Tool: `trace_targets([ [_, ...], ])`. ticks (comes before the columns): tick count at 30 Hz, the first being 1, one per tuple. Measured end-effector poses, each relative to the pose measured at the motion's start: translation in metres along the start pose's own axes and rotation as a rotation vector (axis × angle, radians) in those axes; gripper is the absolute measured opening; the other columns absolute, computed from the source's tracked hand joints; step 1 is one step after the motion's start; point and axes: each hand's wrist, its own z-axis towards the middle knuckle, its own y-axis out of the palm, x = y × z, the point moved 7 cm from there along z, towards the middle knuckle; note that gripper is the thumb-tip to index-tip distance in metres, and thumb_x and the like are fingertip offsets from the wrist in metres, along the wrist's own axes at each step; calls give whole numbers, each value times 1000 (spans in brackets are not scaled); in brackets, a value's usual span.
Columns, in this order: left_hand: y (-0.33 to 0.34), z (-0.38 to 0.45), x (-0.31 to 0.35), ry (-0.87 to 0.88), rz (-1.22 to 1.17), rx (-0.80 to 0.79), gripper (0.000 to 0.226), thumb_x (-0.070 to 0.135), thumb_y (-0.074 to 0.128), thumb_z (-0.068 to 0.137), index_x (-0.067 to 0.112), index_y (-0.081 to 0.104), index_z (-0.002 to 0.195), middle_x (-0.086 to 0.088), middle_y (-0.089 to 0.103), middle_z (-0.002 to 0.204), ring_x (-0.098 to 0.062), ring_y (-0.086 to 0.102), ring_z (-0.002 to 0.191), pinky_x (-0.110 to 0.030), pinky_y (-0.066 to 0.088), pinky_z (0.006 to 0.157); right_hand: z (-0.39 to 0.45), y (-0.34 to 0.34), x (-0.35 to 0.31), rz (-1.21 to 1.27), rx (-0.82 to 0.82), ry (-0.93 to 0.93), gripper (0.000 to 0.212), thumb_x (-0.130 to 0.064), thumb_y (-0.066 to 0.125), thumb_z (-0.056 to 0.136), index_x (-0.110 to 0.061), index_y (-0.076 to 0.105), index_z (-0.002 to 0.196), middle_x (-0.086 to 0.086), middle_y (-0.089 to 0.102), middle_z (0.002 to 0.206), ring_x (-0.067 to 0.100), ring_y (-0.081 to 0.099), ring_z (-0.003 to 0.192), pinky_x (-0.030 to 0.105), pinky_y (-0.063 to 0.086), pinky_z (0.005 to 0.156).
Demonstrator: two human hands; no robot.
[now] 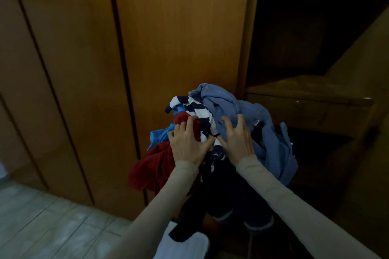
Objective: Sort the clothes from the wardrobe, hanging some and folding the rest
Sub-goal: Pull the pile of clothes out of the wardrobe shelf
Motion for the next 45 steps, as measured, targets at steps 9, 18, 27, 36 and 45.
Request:
trace_targets([
  [9, -2, -6, -113, -66, 96, -51, 61, 60, 51, 66, 18, 58, 110, -1, 62, 86, -23, 58, 87, -41, 42, 86, -16, 102, -53, 95, -84, 23, 65, -11, 85, 58, -12, 42, 106, 28, 52, 95, 44, 59, 82, 46, 54, 61],
  [18, 48, -87, -221, -98, 193, -104, 55, 55, 56, 67, 18, 60, 107, 1, 62, 83, -21, 59, 82, -39, 44, 81, -111, 218, -63, 100, -171, 33, 64, -11, 84, 59, -12, 44, 109, 28, 53, 97, 43, 59, 85, 47, 53, 66],
  [27, 153, -236, -354, -214, 258, -172, 58, 55, 53, 64, 15, 64, 105, -1, 64, 82, -22, 61, 77, -36, 46, 77, -275, 379, -33, 107, -339, 28, 71, -9, 87, 51, -11, 44, 108, 28, 55, 94, 43, 61, 80, 47, 52, 59],
  [36, 255, -372, -462, -281, 285, -257, 59, 57, 52, 63, 16, 63, 104, -2, 64, 82, -23, 61, 78, -35, 46, 76, -424, 513, 6, 131, -437, 45, 72, -9, 88, 50, -13, 44, 107, 26, 55, 93, 42, 60, 79, 48, 53, 57],
  [45, 320, -463, -543, -371, 299, -381, 67, 60, 47, 63, 13, 63, 109, -8, 63, 86, -31, 60, 84, -45, 45, 81, -530, 610, 38, 95, -686, 165, 60, -16, 81, 60, -8, 47, 110, 28, 55, 88, 44, 59, 75, 51, 49, 58],
])
